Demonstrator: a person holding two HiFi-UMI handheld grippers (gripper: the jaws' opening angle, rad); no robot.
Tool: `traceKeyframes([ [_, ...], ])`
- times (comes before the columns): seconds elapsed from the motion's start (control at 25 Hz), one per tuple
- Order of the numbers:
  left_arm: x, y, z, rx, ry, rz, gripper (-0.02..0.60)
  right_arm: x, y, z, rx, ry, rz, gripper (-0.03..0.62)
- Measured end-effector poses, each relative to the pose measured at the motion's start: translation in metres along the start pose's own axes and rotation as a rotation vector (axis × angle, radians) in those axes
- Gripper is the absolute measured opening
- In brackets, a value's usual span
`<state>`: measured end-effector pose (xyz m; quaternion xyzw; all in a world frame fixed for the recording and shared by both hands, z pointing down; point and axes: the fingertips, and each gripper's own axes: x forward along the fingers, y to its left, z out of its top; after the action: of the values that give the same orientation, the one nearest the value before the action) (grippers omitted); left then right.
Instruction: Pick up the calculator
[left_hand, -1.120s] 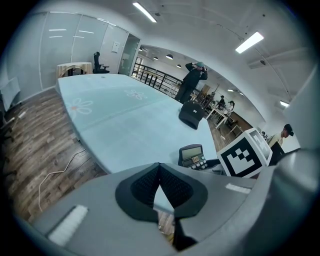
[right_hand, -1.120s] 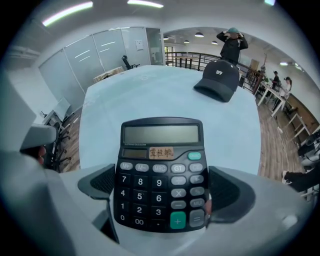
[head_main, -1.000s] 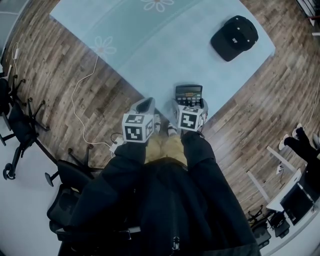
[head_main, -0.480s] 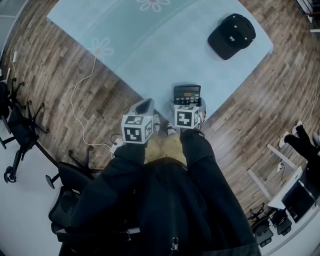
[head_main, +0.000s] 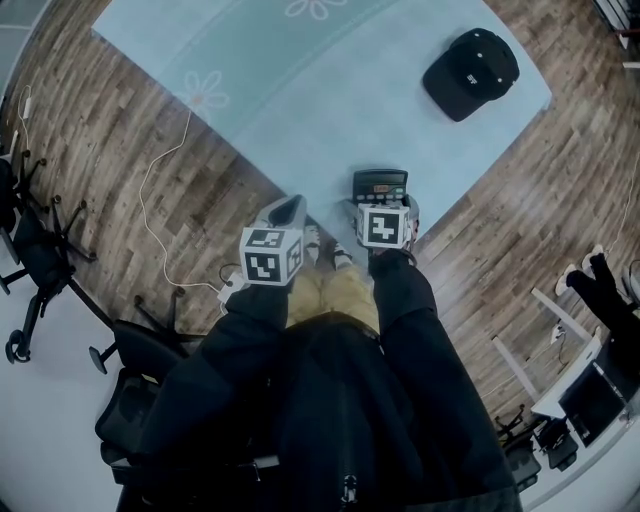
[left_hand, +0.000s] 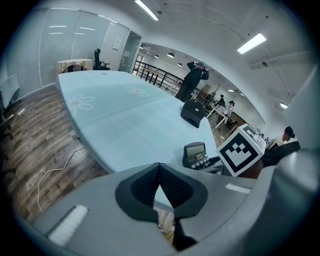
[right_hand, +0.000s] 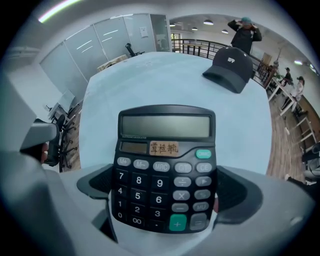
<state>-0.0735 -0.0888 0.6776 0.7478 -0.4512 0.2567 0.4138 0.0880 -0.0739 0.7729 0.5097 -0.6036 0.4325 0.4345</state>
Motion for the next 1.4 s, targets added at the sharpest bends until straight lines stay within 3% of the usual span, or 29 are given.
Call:
traceKeyframes([
  [0.32,-0.005,0.005,-0.007,0.002,0.004,0.005,-0.002,-0.009,0.003,-0.002,-0.05,-0.066,0.019,0.595],
  [0.64,-0.015,-0.002,0.015,0.012,-0.053,-0.008,-0.002,-0.071,0.0,0.03,-0.107,-0.272,-0.001,0.595],
  [1.08,-0.084,-0.059,0.13,0.131,-0.348,-0.045,-0.002,-0.243,0.006,0.141,-0.105,-0.737,0.011,0.595],
  [1.4,-0.15,-0.095,0.2,0.204,-0.545,-0.051,-0.002,-0.335,0.015,0.168,-0.123,-0.942,0.02,0.595],
])
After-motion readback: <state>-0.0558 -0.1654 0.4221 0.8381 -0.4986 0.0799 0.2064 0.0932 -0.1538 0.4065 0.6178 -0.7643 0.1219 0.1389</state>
